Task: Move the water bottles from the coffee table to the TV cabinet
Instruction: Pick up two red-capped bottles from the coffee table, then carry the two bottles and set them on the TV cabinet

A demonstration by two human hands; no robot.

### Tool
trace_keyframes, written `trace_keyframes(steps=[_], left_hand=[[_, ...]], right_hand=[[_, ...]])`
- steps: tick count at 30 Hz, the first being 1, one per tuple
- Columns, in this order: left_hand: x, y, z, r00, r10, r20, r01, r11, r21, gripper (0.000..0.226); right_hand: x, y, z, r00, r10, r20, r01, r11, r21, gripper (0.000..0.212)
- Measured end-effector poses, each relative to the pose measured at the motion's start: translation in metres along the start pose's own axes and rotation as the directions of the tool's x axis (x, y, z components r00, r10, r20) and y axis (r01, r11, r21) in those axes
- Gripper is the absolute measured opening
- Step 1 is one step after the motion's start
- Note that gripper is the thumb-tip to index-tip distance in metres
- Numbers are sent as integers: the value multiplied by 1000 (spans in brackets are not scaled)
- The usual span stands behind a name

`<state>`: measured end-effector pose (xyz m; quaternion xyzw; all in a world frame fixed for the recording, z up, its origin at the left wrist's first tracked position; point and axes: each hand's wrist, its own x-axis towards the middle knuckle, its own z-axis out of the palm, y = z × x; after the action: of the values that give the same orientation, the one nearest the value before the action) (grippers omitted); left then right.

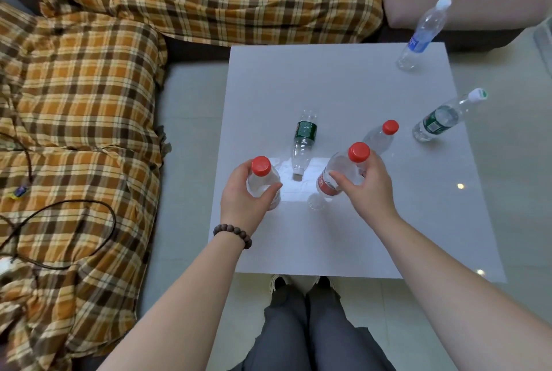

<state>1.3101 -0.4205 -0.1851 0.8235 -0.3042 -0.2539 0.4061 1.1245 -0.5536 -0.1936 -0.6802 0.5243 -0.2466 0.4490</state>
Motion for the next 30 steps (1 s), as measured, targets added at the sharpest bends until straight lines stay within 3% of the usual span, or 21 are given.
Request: trace_keyframes(steps=[9, 15, 20, 24, 30], left_hand=[[-13, 99, 13, 965, 216, 151, -214, 976, -26, 43], [-29, 139, 66, 855, 367, 366, -386, 922, -24, 48], [-60, 161, 118, 728, 441, 525, -497, 867, -39, 47], [-93, 177, 161, 571, 515, 640, -593, 798, -113, 50], [-149, 203, 223, 391, 527, 755, -643, 743, -186, 51]], right_hand=[[-52, -21, -79, 970, 78, -230, -75, 997, 22, 54], [-97, 3, -126, 874, 192, -446, -180, 981, 70, 52], [-151, 29, -164, 723, 315, -615, -271, 948, 167, 49], [-201, 50, -188, 564, 391, -727, -326, 915, 239, 51], [-266, 88, -222, 331, 478, -814, -431, 844, 321, 55]])
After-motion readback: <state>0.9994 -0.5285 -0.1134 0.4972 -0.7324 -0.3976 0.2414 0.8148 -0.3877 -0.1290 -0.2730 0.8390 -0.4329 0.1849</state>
